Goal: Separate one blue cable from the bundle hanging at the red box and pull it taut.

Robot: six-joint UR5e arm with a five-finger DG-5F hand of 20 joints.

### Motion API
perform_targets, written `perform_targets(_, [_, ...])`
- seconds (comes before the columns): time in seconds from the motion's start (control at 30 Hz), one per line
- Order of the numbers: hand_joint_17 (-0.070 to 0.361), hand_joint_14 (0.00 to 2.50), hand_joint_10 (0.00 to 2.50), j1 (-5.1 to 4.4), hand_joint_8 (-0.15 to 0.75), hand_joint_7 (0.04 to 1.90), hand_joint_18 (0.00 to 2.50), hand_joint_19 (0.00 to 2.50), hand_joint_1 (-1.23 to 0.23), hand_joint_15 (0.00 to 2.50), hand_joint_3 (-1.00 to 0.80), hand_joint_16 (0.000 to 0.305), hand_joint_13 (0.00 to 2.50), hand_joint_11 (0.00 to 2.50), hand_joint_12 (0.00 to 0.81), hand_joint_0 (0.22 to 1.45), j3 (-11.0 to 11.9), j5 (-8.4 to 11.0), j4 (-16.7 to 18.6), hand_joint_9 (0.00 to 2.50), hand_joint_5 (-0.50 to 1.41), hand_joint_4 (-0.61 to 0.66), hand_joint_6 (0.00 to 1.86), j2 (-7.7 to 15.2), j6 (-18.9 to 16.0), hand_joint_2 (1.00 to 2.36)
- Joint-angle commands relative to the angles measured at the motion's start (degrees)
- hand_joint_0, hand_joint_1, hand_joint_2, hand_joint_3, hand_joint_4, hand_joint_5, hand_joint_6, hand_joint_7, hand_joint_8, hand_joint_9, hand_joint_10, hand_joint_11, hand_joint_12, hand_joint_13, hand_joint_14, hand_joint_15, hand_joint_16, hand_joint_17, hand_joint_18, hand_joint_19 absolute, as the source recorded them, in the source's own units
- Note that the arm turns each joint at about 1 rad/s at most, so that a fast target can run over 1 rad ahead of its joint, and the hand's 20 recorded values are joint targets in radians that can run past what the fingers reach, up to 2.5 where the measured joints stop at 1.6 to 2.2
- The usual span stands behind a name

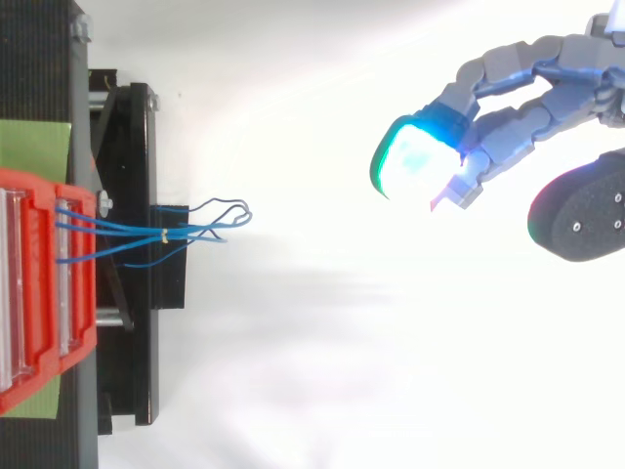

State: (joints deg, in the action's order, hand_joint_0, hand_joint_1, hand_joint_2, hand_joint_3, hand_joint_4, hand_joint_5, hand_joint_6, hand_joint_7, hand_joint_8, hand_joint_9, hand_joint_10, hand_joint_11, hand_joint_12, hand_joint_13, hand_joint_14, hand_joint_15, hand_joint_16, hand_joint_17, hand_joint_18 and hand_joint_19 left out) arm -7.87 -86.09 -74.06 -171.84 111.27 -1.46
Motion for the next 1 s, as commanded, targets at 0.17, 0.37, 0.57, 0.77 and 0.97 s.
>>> perform_targets(0.17, [0.093,0.01,0.01,-0.65,0.337,0.81,0.53,0.39,-0.60,0.23,-0.47,0.041,0.56,0.33,0.326,0.57,0.0,0.23,0.3,0.82,-0.17,0.28,0.50,0.1,0.0,1.00])
perform_targets(0.37, [0.093,0.01,0.01,-0.74,0.336,0.81,0.53,0.40,-0.60,0.24,-0.46,0.041,0.57,0.34,0.327,0.57,0.0,1.02,1.5,0.82,-0.17,0.28,0.50,0.6,0.0,1.00])
perform_targets(0.57, [0.093,0.01,0.01,-0.48,0.339,0.81,0.53,0.40,-0.60,0.24,-0.46,0.041,0.57,0.34,0.327,0.57,0.0,3.83,6.3,0.82,-0.17,0.28,0.50,3.3,-0.3,1.00])
perform_targets(0.77, [0.094,0.01,0.01,-0.21,0.340,0.81,0.53,0.40,-0.60,0.24,-0.47,0.042,0.57,0.35,0.329,0.57,1.0,4.27,12.9,0.83,-0.17,0.28,0.50,6.8,-1.4,1.00])
perform_targets(0.97, [0.094,0.01,0.01,-0.04,0.340,0.81,0.53,0.40,-0.60,0.24,-0.46,0.042,0.58,0.34,0.328,0.57,7.9,3.22,12.8,0.83,-0.17,0.28,0.50,12.6,-1.4,1.00])
